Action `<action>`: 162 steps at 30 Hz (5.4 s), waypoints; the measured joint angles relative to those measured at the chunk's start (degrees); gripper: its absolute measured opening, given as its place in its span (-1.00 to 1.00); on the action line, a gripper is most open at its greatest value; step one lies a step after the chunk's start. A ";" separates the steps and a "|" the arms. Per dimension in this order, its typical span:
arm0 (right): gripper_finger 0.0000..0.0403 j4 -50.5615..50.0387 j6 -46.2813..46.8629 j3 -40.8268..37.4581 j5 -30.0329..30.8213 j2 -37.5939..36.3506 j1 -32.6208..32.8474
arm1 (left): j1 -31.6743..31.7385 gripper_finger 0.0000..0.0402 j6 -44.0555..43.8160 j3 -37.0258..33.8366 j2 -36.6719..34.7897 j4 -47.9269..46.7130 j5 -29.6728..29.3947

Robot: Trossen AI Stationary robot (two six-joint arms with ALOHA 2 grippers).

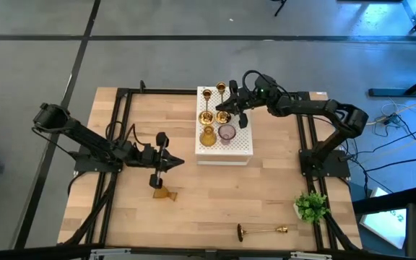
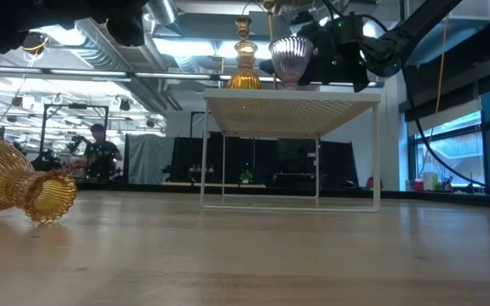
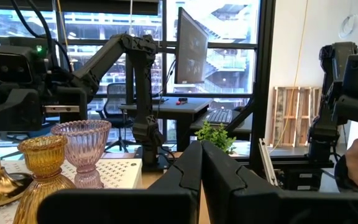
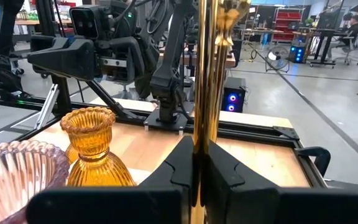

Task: Pick & Place candle stick holders
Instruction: Put the top gold candle holder on the shelf, then put the yellow glass candlestick holder

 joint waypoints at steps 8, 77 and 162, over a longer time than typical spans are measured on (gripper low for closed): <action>-0.92 -0.24 0.32 0.00 -1.51 0.00 0.37 | 0.00 -0.99 0.02 0.00 0.00 0.00 0.01; 0.02 -3.10 1.43 0.00 0.19 -0.16 -0.17 | -0.98 -0.99 0.59 0.00 0.00 0.04 0.24; 0.10 -60.82 19.69 0.00 29.20 -34.88 38.76 | -19.10 -0.99 -31.04 7.37 10.79 -6.72 -2.76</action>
